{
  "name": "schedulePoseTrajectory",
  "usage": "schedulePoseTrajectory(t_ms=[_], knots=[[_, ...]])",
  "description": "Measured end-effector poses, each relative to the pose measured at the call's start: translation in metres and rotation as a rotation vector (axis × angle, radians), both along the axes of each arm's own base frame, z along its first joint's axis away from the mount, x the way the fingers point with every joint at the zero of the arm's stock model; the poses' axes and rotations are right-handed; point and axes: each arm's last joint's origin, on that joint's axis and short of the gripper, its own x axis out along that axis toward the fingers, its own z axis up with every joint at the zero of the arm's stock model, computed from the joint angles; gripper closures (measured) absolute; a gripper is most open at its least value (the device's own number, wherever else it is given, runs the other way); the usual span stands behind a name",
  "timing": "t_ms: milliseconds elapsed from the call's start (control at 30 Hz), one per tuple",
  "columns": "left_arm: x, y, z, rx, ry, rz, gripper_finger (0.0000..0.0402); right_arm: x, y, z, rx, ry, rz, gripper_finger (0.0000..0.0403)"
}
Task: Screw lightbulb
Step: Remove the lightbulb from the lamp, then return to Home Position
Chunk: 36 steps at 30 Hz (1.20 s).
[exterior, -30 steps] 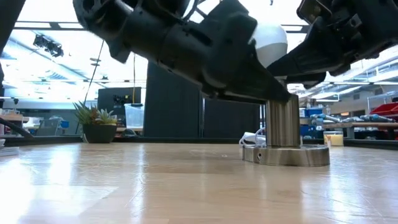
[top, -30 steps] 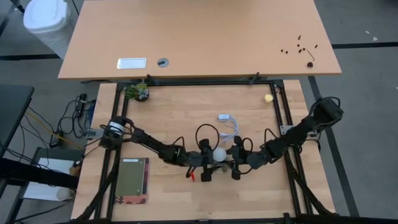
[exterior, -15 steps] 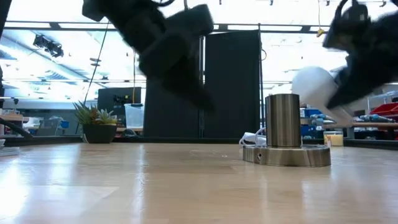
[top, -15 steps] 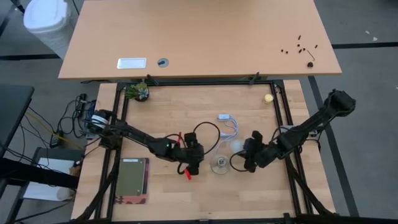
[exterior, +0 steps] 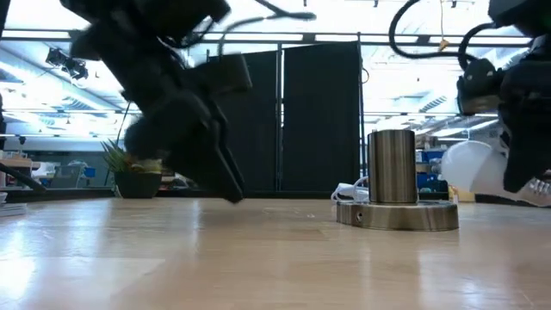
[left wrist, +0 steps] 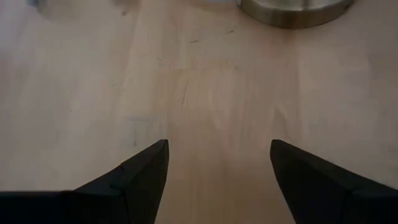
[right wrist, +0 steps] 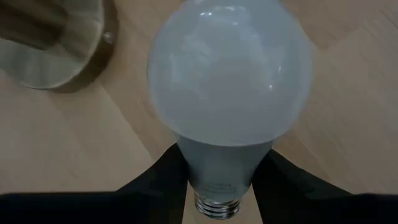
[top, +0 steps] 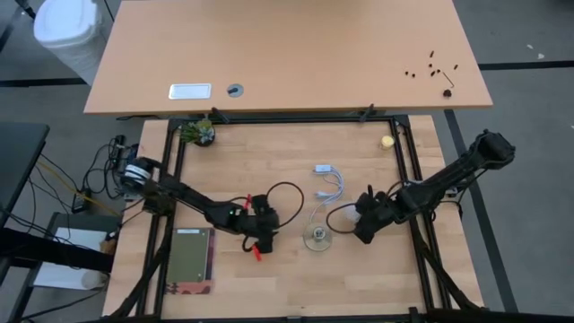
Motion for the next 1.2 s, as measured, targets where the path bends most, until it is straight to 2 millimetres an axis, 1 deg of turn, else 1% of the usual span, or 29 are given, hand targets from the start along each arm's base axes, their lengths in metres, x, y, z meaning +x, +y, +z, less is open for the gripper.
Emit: schedulePoseTrajectory(t_ms=[133,233,433,567,700,833,1033,1167,1200], knots=[[-0.018,0.001,0.010,0.006,-0.025,-0.001,0.0118,-0.001,-0.006,-0.001,0.006,0.042,-0.022,0.0245],[-0.038,0.008,0.016,-0.006,-0.055,0.033,0.0118,0.000,-0.009,-0.001,0.009,0.042,-0.049,0.0240],[-0.081,0.023,0.026,-0.082,-0.145,0.095,0.0131,0.000,-0.013,-0.002,0.032,0.063,-0.086,0.0195],[-0.106,0.030,0.025,-0.103,-0.171,0.099,0.0156,0.000,-0.013,-0.002,0.035,0.067,-0.082,0.0164],[-0.125,0.037,0.019,-0.123,-0.189,0.111,0.0193,-0.002,-0.013,-0.003,0.028,0.089,-0.083,0.0141],[-0.137,0.041,0.016,-0.143,-0.211,0.113,0.0237,-0.004,-0.013,0.002,0.038,0.082,-0.077,0.0132],[-0.143,0.042,0.023,-0.150,-0.220,0.079,0.0316,-0.006,-0.011,0.017,0.038,-0.007,-0.049,0.0131],[-0.152,0.045,0.029,-0.164,-0.207,0.061,0.0379,-0.010,-0.010,0.024,0.023,-0.063,-0.020,0.0131],[-0.155,0.046,0.030,-0.165,-0.203,0.059,0.0390,-0.011,-0.010,0.026,0.009,-0.080,-0.011,0.0131]])
